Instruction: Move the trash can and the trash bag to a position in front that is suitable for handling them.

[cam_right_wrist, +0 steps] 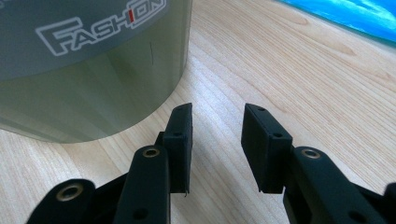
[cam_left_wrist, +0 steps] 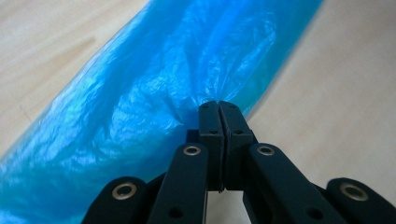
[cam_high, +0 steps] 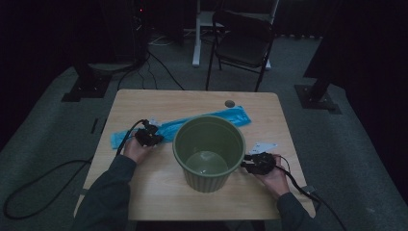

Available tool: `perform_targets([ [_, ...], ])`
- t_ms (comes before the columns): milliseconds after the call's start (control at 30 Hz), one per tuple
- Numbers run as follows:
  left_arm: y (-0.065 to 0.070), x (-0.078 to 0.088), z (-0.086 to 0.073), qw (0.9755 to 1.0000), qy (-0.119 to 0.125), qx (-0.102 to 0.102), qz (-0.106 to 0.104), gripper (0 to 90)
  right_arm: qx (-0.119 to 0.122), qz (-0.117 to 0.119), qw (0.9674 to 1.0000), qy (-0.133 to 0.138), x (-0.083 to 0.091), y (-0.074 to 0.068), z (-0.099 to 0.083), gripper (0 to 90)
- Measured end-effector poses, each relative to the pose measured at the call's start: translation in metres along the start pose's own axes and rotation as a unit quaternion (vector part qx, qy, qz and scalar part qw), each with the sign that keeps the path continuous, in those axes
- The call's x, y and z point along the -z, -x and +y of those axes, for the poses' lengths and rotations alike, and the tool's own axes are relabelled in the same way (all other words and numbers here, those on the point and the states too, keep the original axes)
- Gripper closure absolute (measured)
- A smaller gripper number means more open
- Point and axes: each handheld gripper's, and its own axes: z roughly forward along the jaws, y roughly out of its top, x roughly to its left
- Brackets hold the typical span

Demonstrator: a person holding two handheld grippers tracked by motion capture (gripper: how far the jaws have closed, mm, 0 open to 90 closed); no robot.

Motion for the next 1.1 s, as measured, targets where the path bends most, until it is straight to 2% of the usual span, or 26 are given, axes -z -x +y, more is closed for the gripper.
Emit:
perform_targets([
  [100,0.008,0.014,-0.015,0.9999,0.000,-0.015,-0.007,89.0,-0.003,0.001,1.0000,-0.001,-0.001,0.000,0.000,63.5],
  [133,0.008,0.014,-0.015,0.9999,0.000,-0.015,-0.007,89.0,-0.003,0.001,1.0000,-0.001,-0.001,0.000,0.000,63.5],
  [167,0.014,0.025,-0.026,0.9997,0.000,-0.024,-0.010,89.0,-0.003,0.001,1.0000,-0.002,-0.001,0.000,0.000,63.5],
  [300,0.020,0.042,-0.048,0.9993,0.012,-0.020,-0.028,88.8,-0.002,0.005,1.0000,-0.004,-0.002,-0.001,0.001,63.5],
  [367,0.021,0.048,-0.059,0.9986,0.016,-0.008,-0.050,86.9,-0.003,0.006,1.0000,-0.005,-0.003,-0.001,0.001,63.5],
  [400,0.021,0.048,-0.059,0.9986,0.016,-0.008,-0.050,86.7,-0.003,0.006,1.0000,-0.005,-0.003,-0.001,0.001,63.5],
  [433,0.026,0.055,-0.067,0.9987,0.011,-0.020,-0.047,86.7,-0.001,0.007,1.0000,-0.007,-0.004,-0.001,0.001,63.5],
  [567,0.031,0.063,-0.078,0.9986,0.016,-0.020,-0.047,85.5,0.002,0.004,1.0000,-0.008,-0.003,0.000,0.000,63.4],
  [600,0.031,0.063,-0.078,0.9986,0.016,-0.020,-0.047,83.6,0.002,0.004,1.0000,-0.008,-0.003,0.000,0.000,63.4],
  [667,0.032,0.065,-0.081,0.9983,0.019,-0.020,-0.051,74.0,0.002,0.001,1.0000,-0.008,-0.003,0.002,-0.001,63.1],
  [700,0.032,0.065,-0.081,0.9983,0.022,-0.019,-0.051,74.0,0.002,0.001,1.0000,-0.008,-0.003,0.002,-0.001,63.1],
  [733,0.033,0.066,-0.081,0.9981,0.028,-0.018,-0.052,68.6,0.003,-0.001,0.9999,-0.010,-0.004,0.003,-0.001,63.0],
  [767,0.034,0.067,-0.080,0.9981,0.033,-0.019,-0.048,62.9,0.003,-0.007,0.9999,-0.014,-0.004,0.004,-0.003,62.6],
  [833,0.036,0.070,-0.078,0.9979,0.045,-0.022,-0.042,57.9,0.002,-0.012,0.9998,-0.017,-0.006,0.006,-0.004,61.5],
  [967,0.038,0.070,-0.074,0.9972,0.058,-0.023,-0.041,54.1,-0.001,-0.026,0.9994,-0.025,-0.010,0.010,-0.007,59.6],
  [1100,0.039,0.070,-0.072,0.9972,0.060,-0.026,-0.037,53.1,0.000,-0.026,0.9991,-0.035,-0.016,0.012,-0.010,57.8],
])
